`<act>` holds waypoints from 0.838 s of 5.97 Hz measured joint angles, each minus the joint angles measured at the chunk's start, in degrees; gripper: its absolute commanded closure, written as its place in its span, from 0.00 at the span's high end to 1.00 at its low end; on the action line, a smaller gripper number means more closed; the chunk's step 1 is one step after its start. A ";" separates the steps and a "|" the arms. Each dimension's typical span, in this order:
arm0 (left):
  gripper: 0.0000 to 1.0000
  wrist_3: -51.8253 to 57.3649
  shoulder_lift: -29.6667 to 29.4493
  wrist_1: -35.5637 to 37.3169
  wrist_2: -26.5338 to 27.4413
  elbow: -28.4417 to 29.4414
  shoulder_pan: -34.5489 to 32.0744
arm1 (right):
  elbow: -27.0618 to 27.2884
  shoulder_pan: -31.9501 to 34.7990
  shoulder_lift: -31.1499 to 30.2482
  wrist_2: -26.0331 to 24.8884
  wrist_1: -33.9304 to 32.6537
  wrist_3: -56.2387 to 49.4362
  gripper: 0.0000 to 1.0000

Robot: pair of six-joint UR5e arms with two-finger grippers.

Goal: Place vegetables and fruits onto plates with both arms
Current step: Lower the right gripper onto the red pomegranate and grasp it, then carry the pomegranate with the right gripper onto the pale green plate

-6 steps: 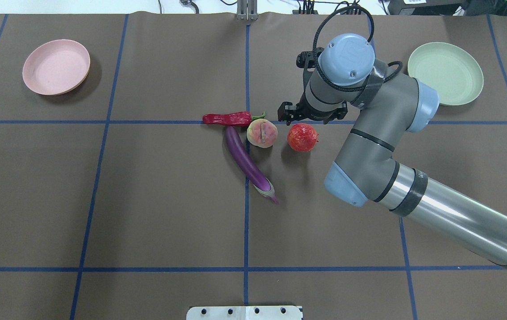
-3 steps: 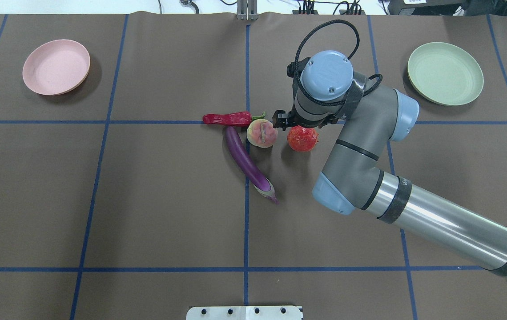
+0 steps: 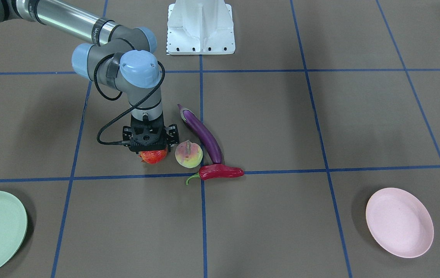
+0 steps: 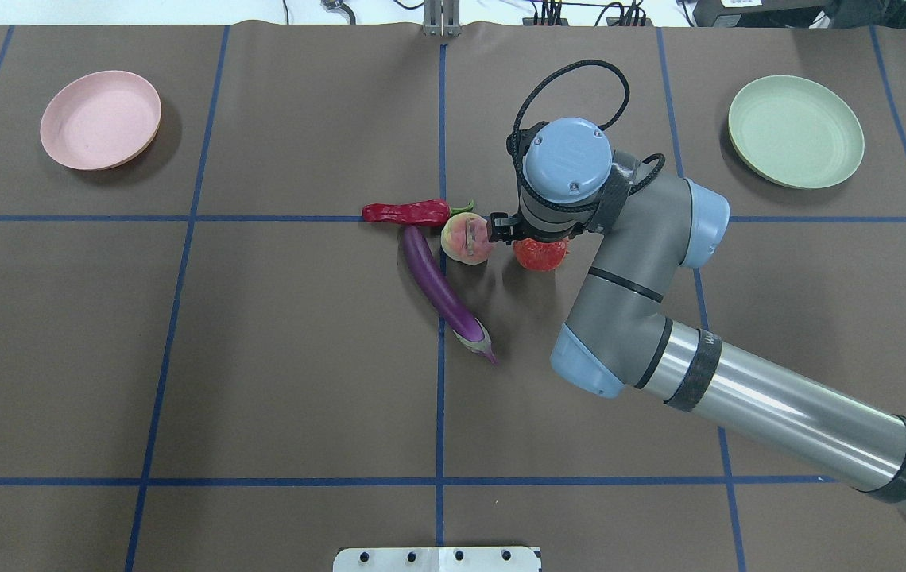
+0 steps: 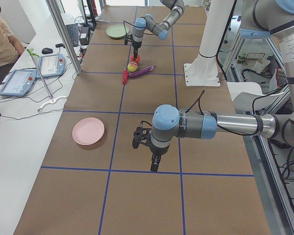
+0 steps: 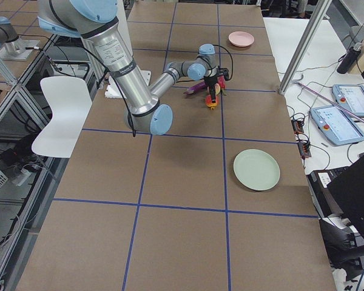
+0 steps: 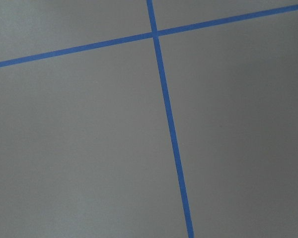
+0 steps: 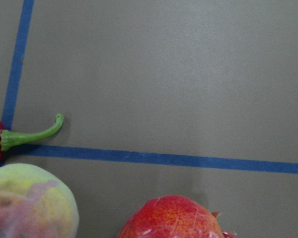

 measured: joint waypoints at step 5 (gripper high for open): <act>1.00 0.00 -0.05 -0.02 -0.01 -0.13 0.00 | 0.06 4.40 1.14 1.12 0.17 -2.21 0.00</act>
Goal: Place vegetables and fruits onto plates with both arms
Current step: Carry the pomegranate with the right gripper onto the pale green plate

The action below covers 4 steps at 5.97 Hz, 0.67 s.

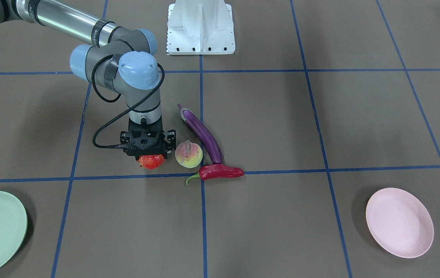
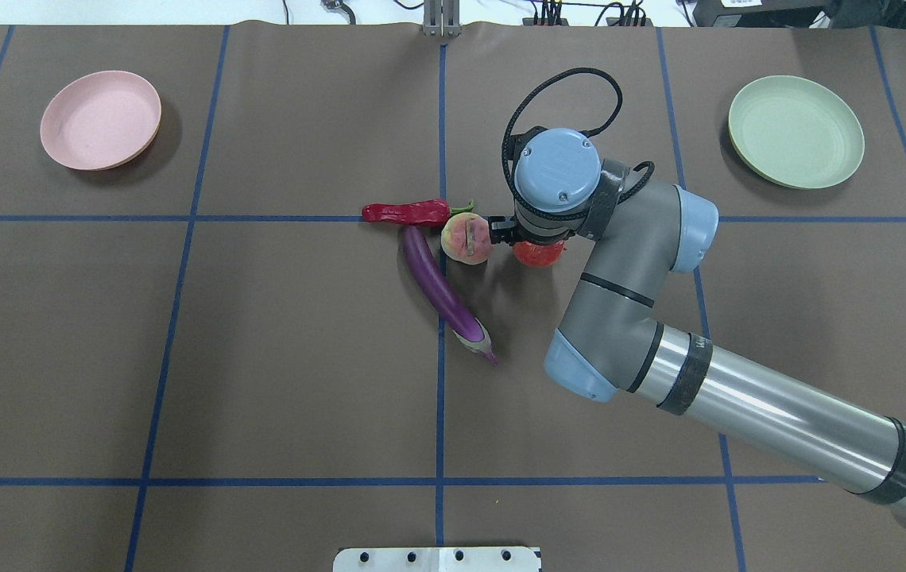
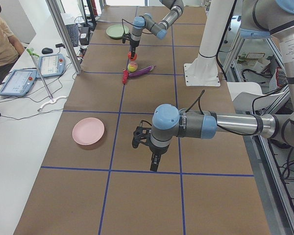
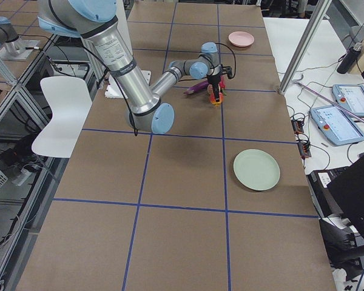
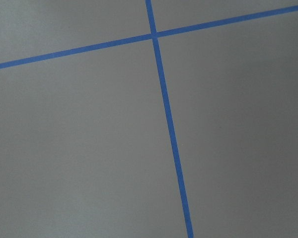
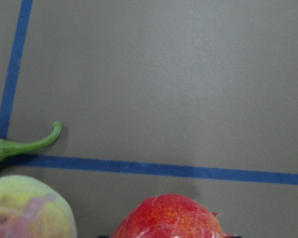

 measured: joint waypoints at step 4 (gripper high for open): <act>1.00 0.09 -0.06 -0.09 0.00 -0.16 0.03 | -11.32 21.48 -5.22 21.55 9.87 -29.02 0.00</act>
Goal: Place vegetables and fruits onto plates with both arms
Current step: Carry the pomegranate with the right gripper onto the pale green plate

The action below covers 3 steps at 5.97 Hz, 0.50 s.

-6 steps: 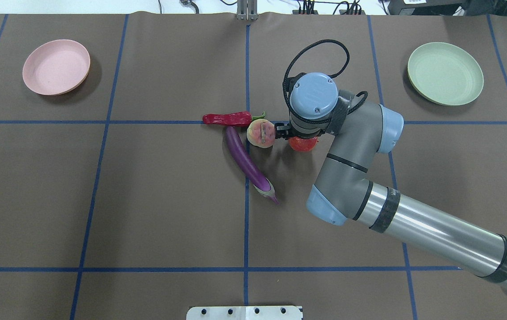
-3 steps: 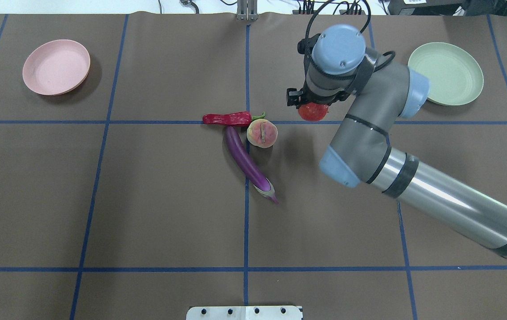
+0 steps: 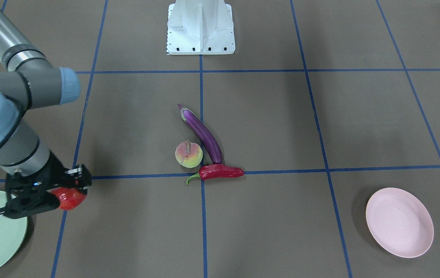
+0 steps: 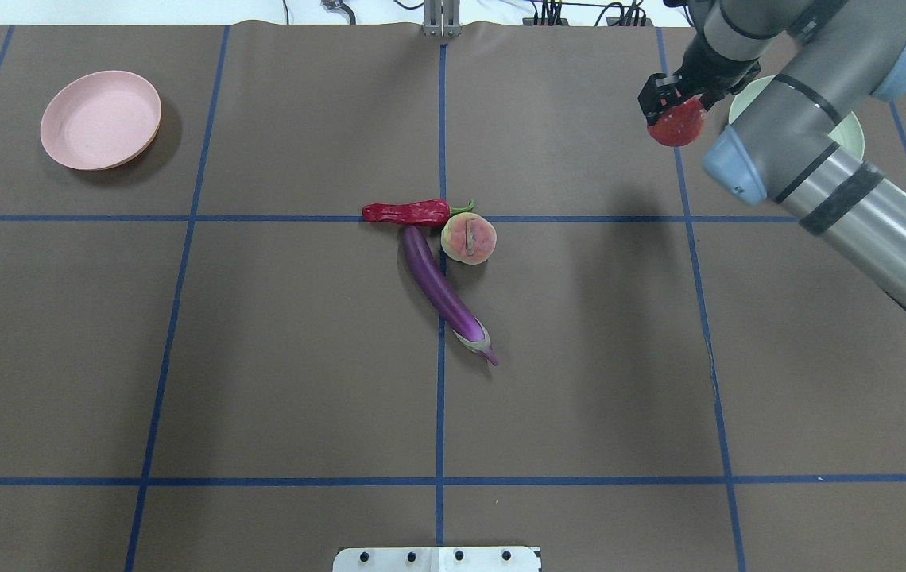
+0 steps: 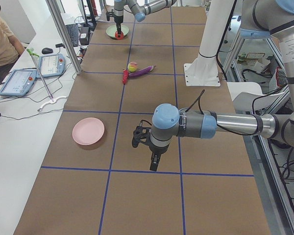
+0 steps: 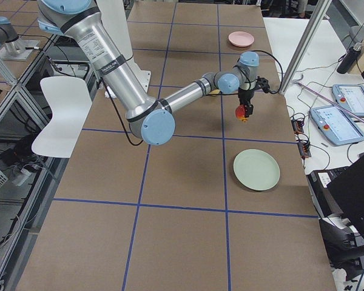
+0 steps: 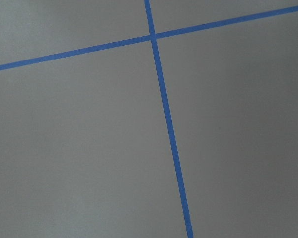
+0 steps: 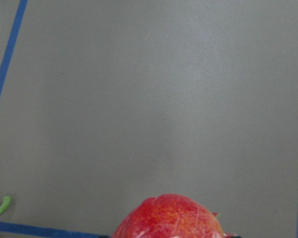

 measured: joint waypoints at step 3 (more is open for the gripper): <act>1.00 0.08 0.00 0.00 -0.08 -0.11 0.03 | -14.55 5.29 -4.19 3.24 14.65 -11.41 0.83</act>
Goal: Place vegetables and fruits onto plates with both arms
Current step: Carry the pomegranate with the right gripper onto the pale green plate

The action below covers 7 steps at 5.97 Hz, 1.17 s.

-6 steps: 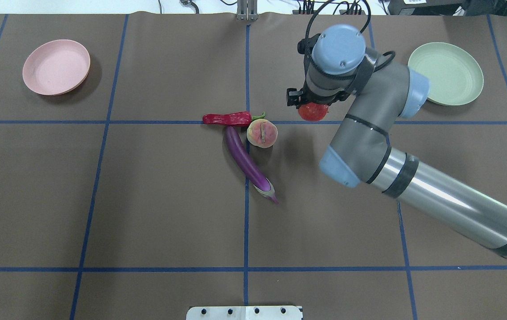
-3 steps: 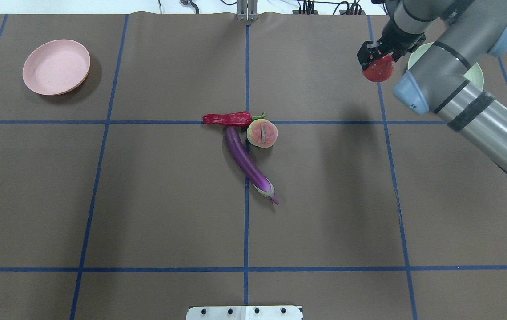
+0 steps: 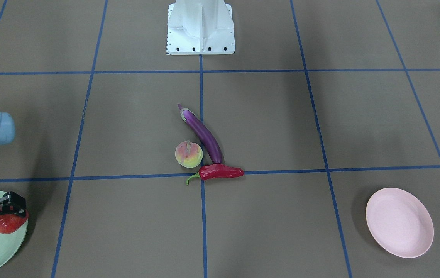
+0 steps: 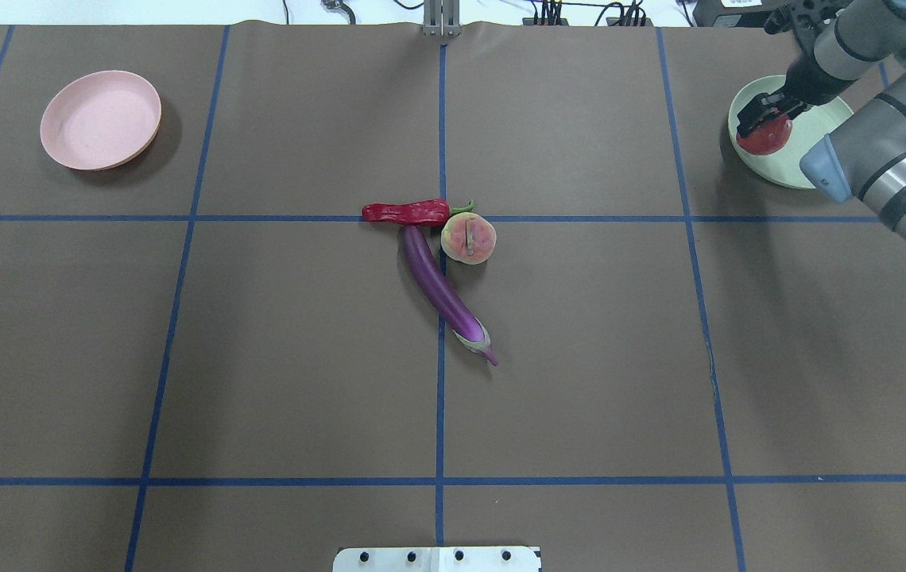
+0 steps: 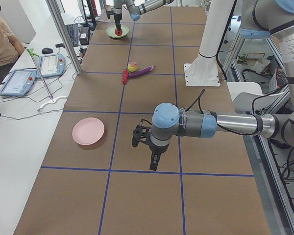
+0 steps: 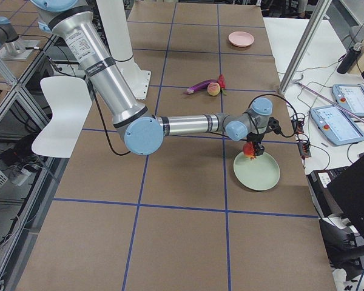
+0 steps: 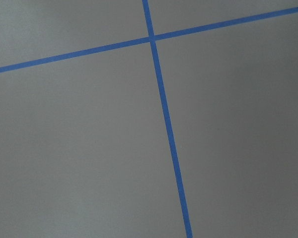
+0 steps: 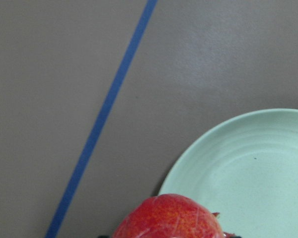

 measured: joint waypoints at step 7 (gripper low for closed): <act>1.00 0.01 -0.07 0.00 -0.01 0.15 0.15 | 12.92 -14.28 5.83 -7.94 -0.57 39.59 0.99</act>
